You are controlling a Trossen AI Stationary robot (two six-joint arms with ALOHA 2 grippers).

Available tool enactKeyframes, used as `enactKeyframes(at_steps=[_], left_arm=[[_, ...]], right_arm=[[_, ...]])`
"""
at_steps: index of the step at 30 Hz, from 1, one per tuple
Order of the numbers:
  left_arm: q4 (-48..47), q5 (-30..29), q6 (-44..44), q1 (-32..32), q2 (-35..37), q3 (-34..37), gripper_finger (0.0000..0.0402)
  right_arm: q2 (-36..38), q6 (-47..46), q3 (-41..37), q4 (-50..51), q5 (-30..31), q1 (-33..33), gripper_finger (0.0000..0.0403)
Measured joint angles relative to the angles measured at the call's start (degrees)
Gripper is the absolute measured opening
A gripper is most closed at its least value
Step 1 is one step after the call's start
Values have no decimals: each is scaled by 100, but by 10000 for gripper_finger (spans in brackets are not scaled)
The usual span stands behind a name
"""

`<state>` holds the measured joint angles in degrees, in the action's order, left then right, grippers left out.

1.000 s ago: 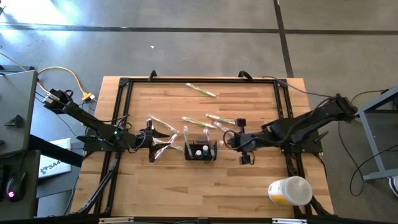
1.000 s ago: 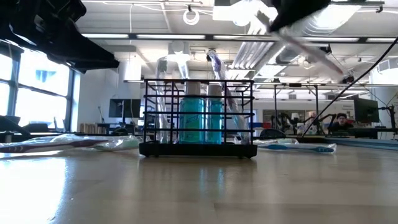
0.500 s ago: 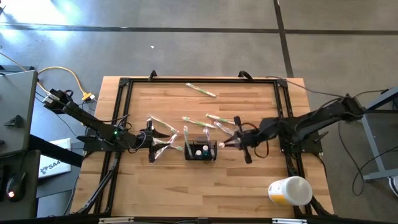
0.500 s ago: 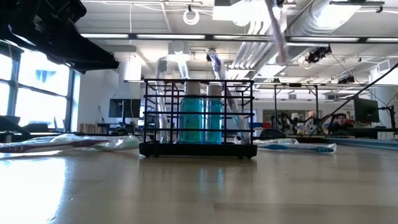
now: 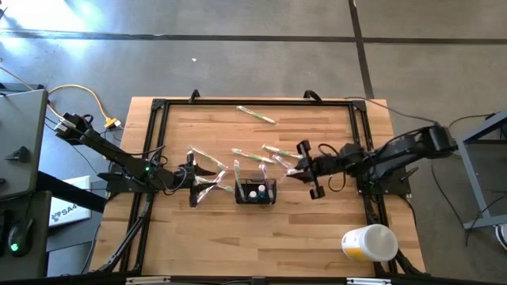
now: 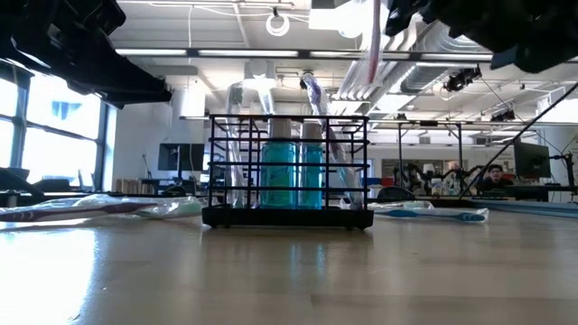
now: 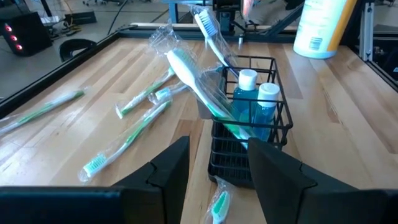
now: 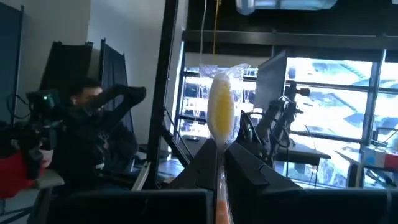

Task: Pick & Place toothbrushing station
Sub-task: Put the orange toothbrush into the wire organizer

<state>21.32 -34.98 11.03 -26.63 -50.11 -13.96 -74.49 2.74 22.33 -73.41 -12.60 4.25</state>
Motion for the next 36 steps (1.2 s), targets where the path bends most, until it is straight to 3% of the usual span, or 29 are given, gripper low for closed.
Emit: enactKeyframes(at_steps=[6,13,36], left_arm=[[2,0,22,0,0,0,159],[-5,3,24,0,0,0,159],[-48,2,80,0,-2,0,159]], right_arm=[[-1089,-337,13,-1182,-446,-291,5],[-1663,-618,127,-1287,-574,-581,5],[-1922,-608,186,-1278,-389,-463,5]])
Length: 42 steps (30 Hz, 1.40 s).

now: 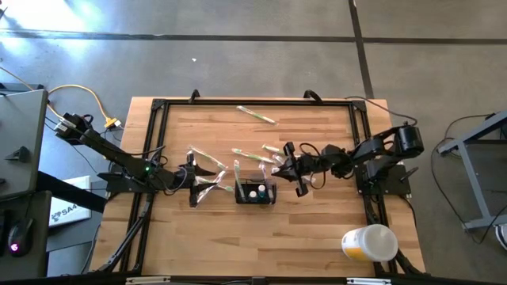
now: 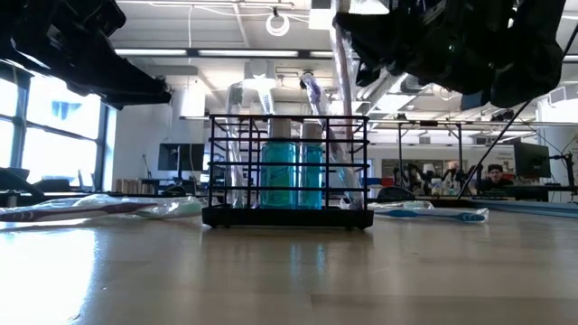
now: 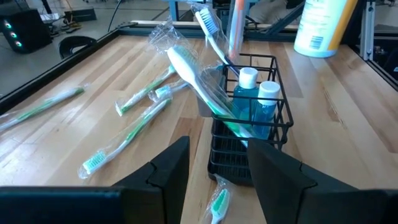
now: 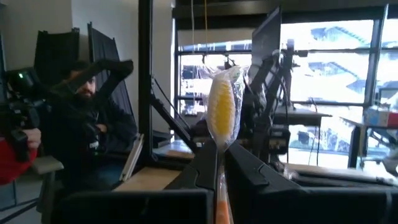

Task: Pick & Place toothbrushing station
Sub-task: Put the orange toothbrush into the wire organizer

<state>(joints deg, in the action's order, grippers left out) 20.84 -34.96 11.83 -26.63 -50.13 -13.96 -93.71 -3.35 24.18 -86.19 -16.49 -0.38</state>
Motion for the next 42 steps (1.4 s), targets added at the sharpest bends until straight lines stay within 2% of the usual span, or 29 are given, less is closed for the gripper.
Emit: enactKeyframes(at_steps=[7,42], left_arm=[[2,0,3,0,0,0,159],[9,-2,44,0,0,0,159]], right_arm=[[-325,-3,0,-17,138,2,5],[-332,-134,37,138,121,50,6]])
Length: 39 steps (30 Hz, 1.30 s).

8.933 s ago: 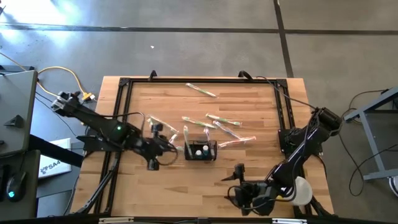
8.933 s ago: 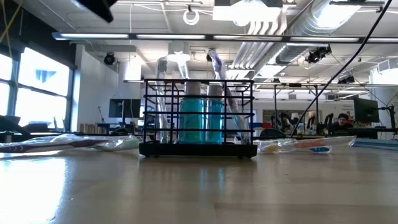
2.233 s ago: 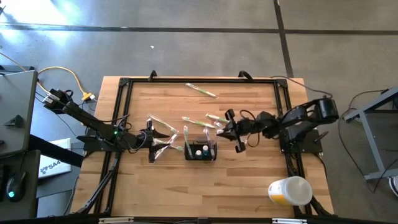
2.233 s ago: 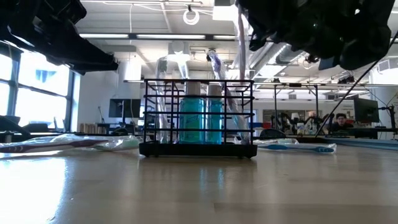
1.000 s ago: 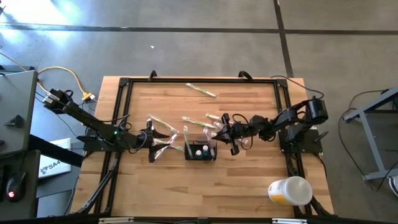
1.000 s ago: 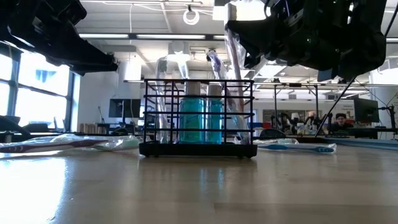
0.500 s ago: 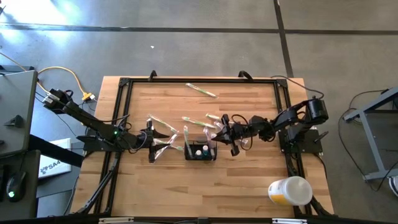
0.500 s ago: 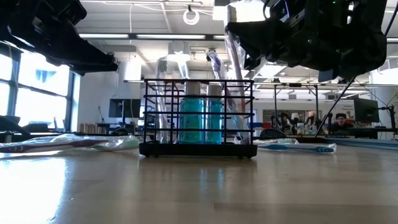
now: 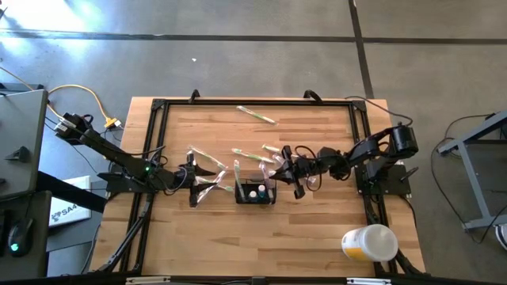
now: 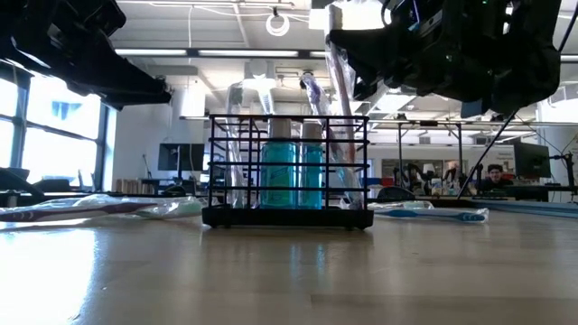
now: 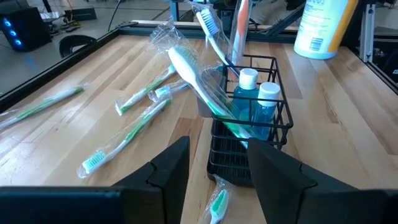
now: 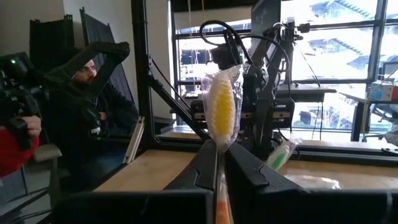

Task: Pick & Place toothbrushing station
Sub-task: Put the orange toothbrush into the wire organizer

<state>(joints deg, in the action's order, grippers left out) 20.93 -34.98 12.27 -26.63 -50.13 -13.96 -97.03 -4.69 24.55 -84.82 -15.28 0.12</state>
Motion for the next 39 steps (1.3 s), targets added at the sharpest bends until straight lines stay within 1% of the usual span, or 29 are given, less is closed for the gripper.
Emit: enactKeyframes(at_steps=[7,13,19,23,26,31,39], left_arm=[[0,0,0,0,0,0,159],[-2,0,0,0,0,0,159],[-7,0,0,0,0,0,159],[-8,0,-1,-1,0,0,159],[-7,0,0,0,0,0,159],[-7,0,0,-2,0,0,159],[-7,0,0,0,0,0,159]], right_arm=[[0,-6,247,171,-115,0,6],[0,-44,254,343,1,0,6],[-571,-303,254,-93,20,0,6],[-768,-308,252,-107,258,0,7],[-789,-280,252,-112,262,0,19],[-789,-264,252,-113,-82,0,45],[-789,-305,252,-46,14,-2,79]])
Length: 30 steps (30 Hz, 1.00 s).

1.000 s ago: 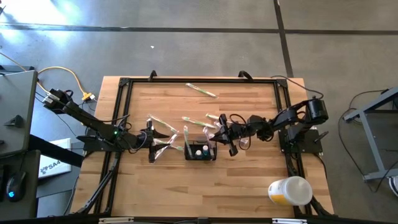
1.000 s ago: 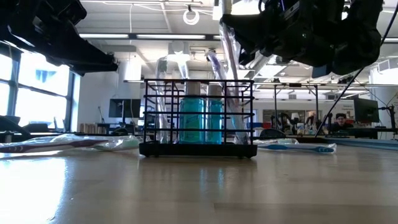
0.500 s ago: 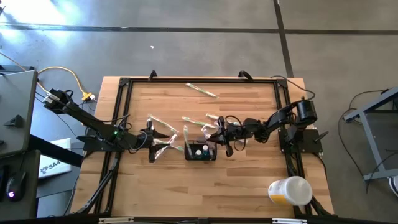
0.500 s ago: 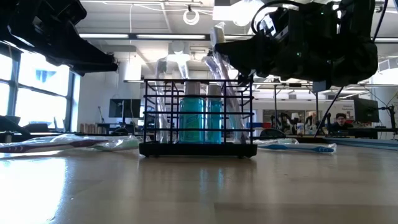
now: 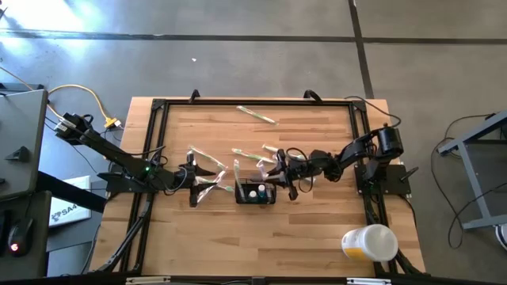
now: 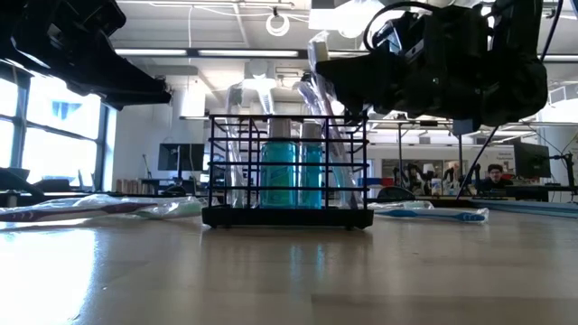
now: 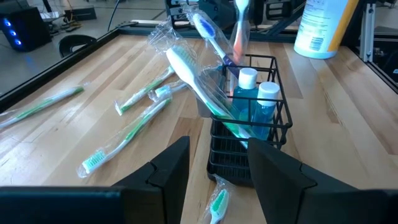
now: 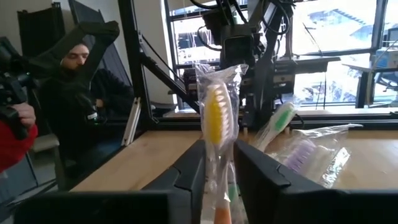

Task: Pick & Place toothbrushing station
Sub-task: Put the orange toothbrush into the wire organizer

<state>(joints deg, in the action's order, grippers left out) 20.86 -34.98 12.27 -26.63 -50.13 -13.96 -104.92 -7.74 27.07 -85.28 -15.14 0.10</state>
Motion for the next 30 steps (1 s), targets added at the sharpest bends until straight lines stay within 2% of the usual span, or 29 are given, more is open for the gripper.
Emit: enactKeyframes(at_steps=[17,22,30], left_arm=[[-2,3,0,-1,0,0,159],[-2,4,2,0,0,0,159],[-86,7,153,0,0,0,159]], right_arm=[[85,47,0,133,-139,0,220],[258,358,-33,324,-129,0,233],[680,889,-34,1176,328,36,232]])
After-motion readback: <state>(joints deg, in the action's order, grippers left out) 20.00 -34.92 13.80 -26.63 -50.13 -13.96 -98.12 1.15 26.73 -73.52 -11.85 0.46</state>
